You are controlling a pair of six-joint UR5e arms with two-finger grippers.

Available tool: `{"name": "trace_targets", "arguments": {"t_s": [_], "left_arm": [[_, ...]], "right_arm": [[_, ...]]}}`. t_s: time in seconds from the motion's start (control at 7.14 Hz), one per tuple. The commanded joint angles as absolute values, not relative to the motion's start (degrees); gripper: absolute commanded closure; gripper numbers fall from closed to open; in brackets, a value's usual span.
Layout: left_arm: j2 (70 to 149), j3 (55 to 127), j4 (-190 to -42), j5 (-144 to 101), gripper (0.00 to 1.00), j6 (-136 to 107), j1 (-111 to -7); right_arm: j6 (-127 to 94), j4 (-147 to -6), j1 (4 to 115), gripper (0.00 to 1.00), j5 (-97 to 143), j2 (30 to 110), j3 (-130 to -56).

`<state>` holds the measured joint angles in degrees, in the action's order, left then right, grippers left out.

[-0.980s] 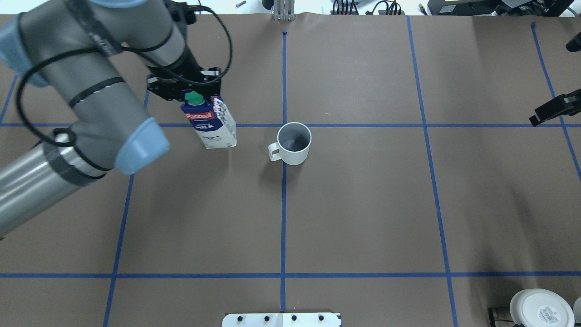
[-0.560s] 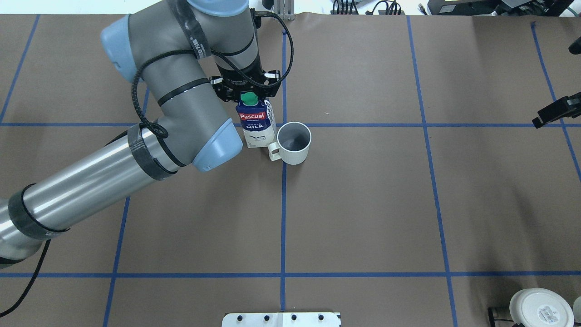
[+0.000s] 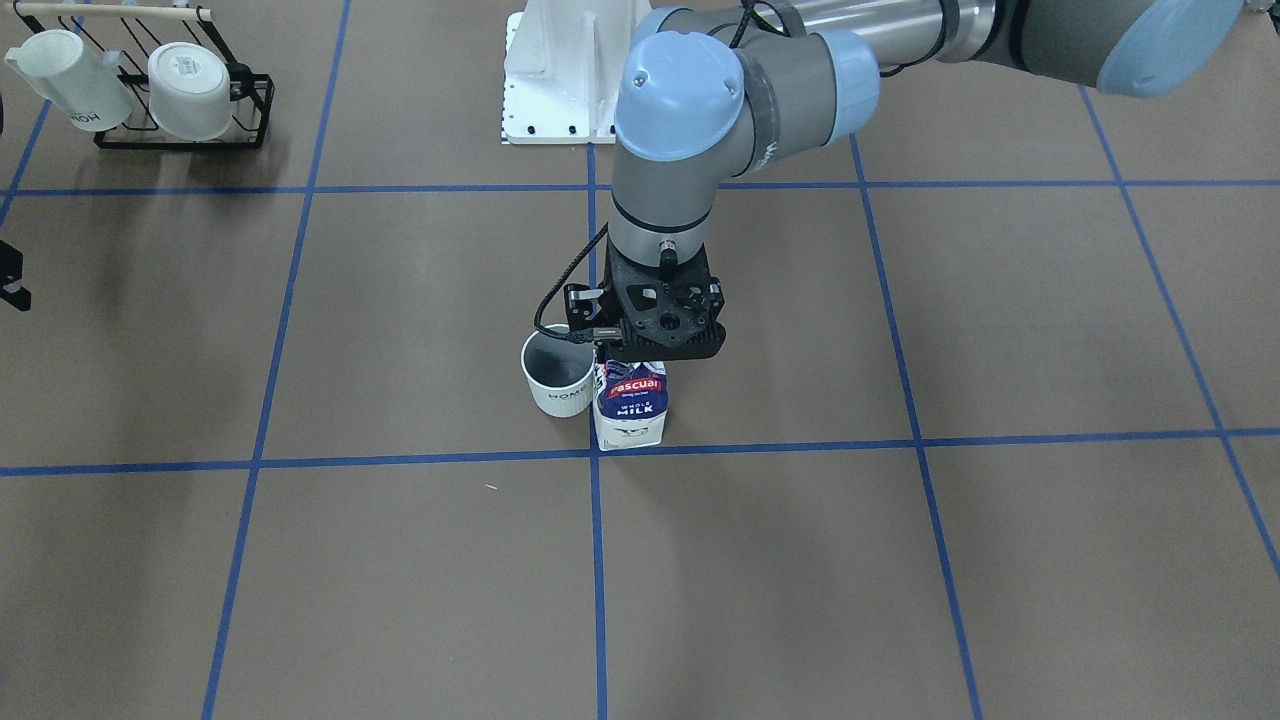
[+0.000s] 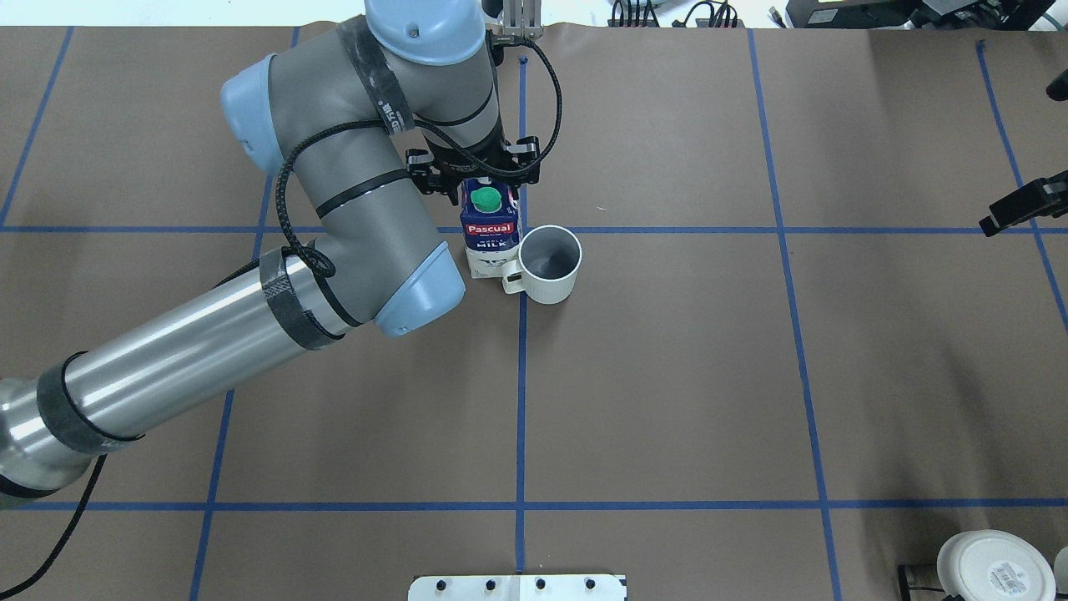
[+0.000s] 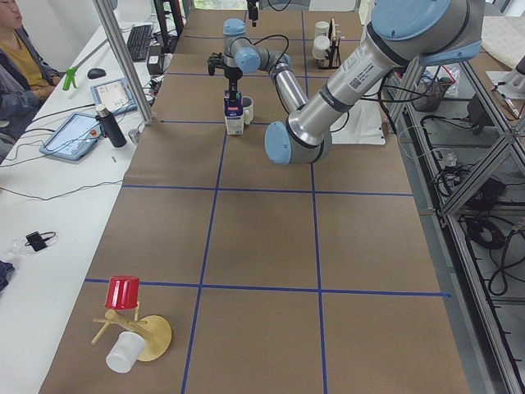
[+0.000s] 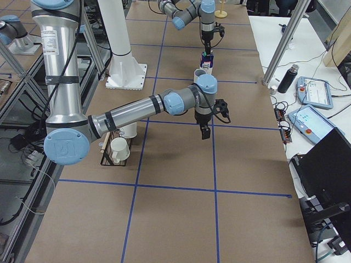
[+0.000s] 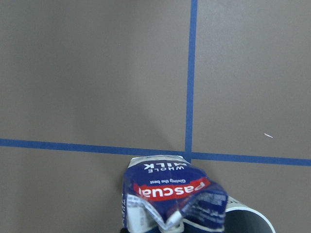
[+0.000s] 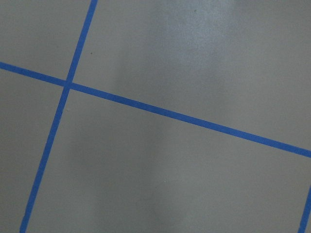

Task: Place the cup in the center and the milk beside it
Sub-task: 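Open the left gripper and lift it away from the carton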

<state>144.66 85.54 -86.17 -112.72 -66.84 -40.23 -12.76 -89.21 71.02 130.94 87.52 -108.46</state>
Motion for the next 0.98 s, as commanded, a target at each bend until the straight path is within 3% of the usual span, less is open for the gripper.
{"name": "trace_targets", "arguments": {"t_s": [0.0,0.28,0.56,0.84], "left_arm": [[142.7,93.0,-84.6,-113.0,0.02,-66.5,-43.7],[124.5,113.7,-81.8,-113.9,0.02,-64.1,-50.1],[106.8,119.7,-82.6,-114.3,0.02,-47.4,-55.0],[96.5,120.3,-83.0,-124.7,0.02,-24.5,-64.4]], "right_arm": [[-12.7,-89.2,70.9,0.00,130.6,87.4,-108.3],[-12.7,-89.2,71.3,0.00,130.3,87.4,-107.8],[-11.3,-89.1,75.7,0.00,131.4,88.8,-106.1],[-7.2,-89.3,80.8,0.00,133.1,93.2,-106.4]]}}
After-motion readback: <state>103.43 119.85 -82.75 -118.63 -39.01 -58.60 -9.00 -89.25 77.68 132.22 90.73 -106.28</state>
